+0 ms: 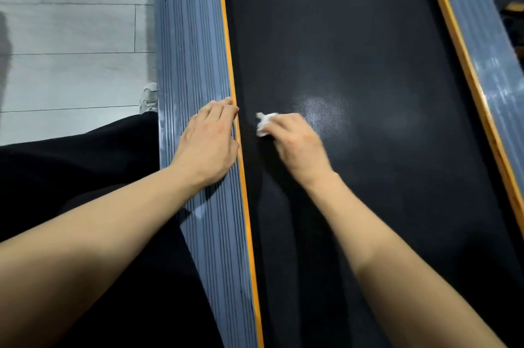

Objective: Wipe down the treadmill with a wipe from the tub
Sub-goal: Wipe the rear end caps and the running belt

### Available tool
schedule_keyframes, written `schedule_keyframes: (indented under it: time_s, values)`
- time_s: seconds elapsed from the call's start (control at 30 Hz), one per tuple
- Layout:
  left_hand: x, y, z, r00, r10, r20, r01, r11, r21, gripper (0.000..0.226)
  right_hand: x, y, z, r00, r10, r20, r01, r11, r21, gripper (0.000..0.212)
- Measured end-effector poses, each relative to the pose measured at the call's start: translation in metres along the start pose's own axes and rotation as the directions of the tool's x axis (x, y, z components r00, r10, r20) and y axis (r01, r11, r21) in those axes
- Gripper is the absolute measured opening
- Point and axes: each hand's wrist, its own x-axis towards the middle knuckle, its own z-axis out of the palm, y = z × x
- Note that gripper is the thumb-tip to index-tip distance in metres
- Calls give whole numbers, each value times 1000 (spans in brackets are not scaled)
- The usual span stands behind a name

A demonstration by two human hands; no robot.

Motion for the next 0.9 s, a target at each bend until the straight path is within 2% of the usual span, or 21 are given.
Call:
schedule_keyframes:
  time_s: [0.07,0.17,0.23,0.27,0.3,0.37,0.43,0.5,0.57,0.63,0.67,0.7,0.73,0.8,0.83,0.87,0.9]
  values:
    - [0,1,-1,1000,-1,15,1,1000,4,54,-14,48,-22,973,194,-123,-209,970,-121,17]
    - [-2,1,0,999,-3,37,2,1000,10,55,-43,98,-55,789,524,-321,-589,794,-151,20]
    - [-2,2,0,999,-4,43,3,1000,15,56,-49,95,-58,705,612,-360,-680,727,-95,23]
    - [-2,3,0,999,-6,44,6,1000,19,57,-44,83,-51,710,604,-362,-666,743,-66,23]
    - [-2,3,1,999,-9,47,7,1000,26,57,-38,64,-39,758,549,-351,-598,800,-40,25]
    - [-2,1,3,998,-3,57,0,999,52,59,-27,11,-9,895,361,-262,-367,930,27,26]
    - [-2,-1,6,997,17,74,-23,997,79,61,-33,-46,10,974,186,-126,-178,981,72,19]
    - [-3,-3,8,995,49,84,-59,991,124,62,-51,-73,11,996,84,-43,-79,991,105,19]
    - [-5,-3,8,988,138,73,-150,968,201,62,-69,-49,-8,1000,22,0,-22,996,84,21]
    - [-6,1,9,959,260,115,-283,917,281,68,-89,7,-38,988,128,-82,-132,990,-48,19]
    - [-6,2,11,940,306,148,-338,889,308,72,-102,43,-55,961,221,-168,-246,959,-142,16]
    - [-8,3,14,925,333,183,-377,866,329,74,-116,77,-74,903,338,-266,-394,899,-194,17]
    - [-9,4,18,913,346,215,-403,847,347,75,-130,107,-94,801,476,-362,-563,805,-186,18]
    - [-10,8,26,900,350,259,-428,822,375,77,-148,142,-118,514,718,-470,-838,538,-93,21]
    - [-11,9,29,897,347,274,-433,814,387,78,-148,147,-119,387,786,-482,-904,427,-30,24]
    - [-11,10,31,895,342,285,-435,808,397,79,-142,148,-114,303,821,-483,-928,370,46,28]
    - [-12,10,31,895,338,290,-435,804,405,80,-132,144,-105,266,837,-479,-925,362,119,33]
